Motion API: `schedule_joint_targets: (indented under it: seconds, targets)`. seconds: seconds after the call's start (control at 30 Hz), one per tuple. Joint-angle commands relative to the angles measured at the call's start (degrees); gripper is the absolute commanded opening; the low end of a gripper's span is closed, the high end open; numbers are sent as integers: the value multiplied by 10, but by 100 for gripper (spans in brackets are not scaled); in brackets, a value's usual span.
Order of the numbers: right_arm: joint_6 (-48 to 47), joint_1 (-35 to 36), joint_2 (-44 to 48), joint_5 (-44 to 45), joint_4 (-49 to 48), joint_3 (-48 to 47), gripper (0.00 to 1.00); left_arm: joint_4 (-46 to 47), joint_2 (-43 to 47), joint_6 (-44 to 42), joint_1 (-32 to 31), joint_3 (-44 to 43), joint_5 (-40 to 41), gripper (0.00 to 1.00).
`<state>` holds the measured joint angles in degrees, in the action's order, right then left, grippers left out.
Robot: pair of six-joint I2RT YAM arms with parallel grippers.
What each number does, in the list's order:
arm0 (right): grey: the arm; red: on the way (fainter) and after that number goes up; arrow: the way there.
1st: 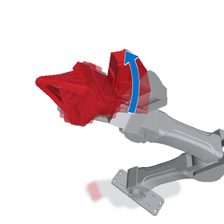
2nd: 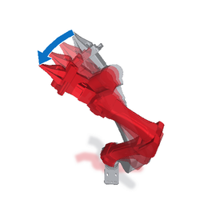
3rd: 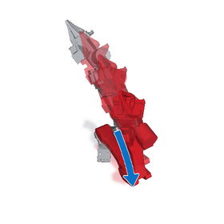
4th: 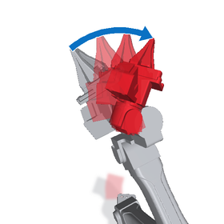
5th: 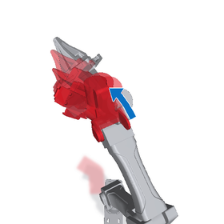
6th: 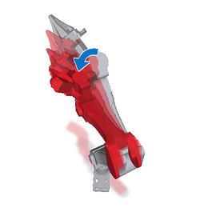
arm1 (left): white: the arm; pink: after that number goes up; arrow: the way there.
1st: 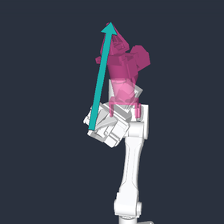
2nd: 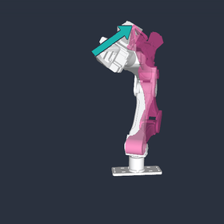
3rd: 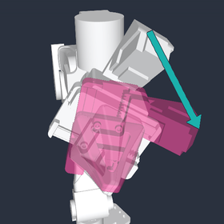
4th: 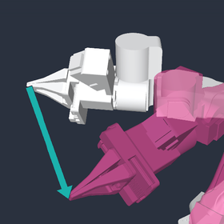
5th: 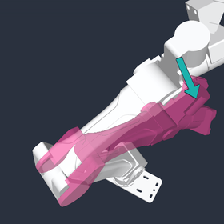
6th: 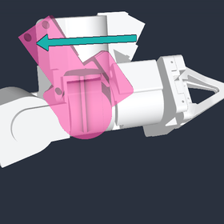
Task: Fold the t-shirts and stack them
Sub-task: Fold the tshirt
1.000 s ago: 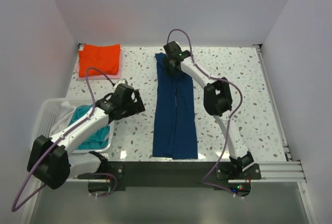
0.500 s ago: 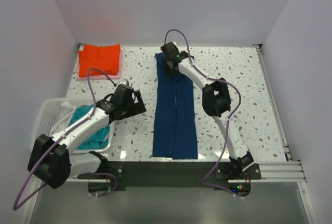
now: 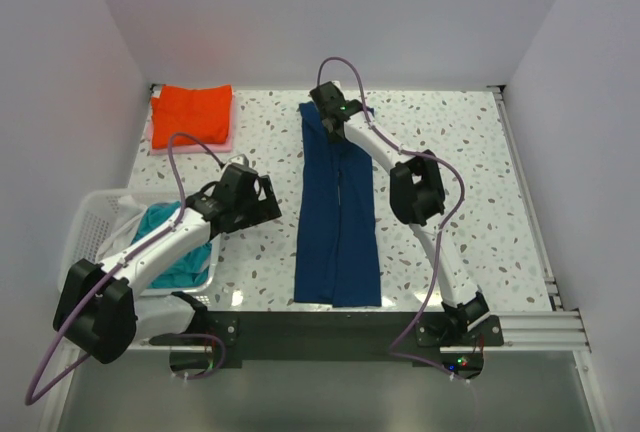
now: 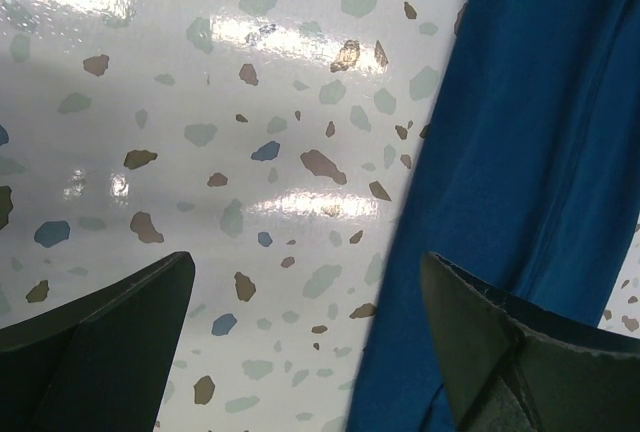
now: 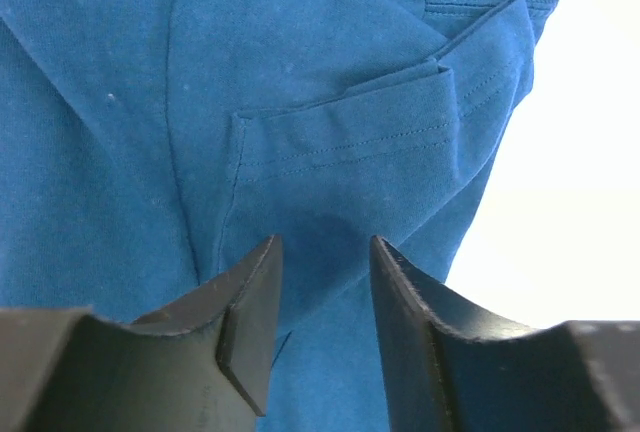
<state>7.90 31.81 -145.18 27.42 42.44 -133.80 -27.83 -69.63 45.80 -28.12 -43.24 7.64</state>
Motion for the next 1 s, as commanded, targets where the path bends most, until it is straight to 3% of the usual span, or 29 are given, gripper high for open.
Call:
schedule_joint_targets:
  seconds: [0.0,0.23,0.67,0.97]
  targets:
    - [4,3,9,-8,-16,-2,47,16,13,-12,6,5,-3,100]
    - [8,7,13,-42,-44,-6,49,22,12,-11,7,9,-9,100]
    - [4,9,-31,-47,-44,-26,44,29,-2,-12,8,9,-14,100]
    - [24,8,-10,-27,-67,9,28,34,-6,-12,9,11,-19,100]
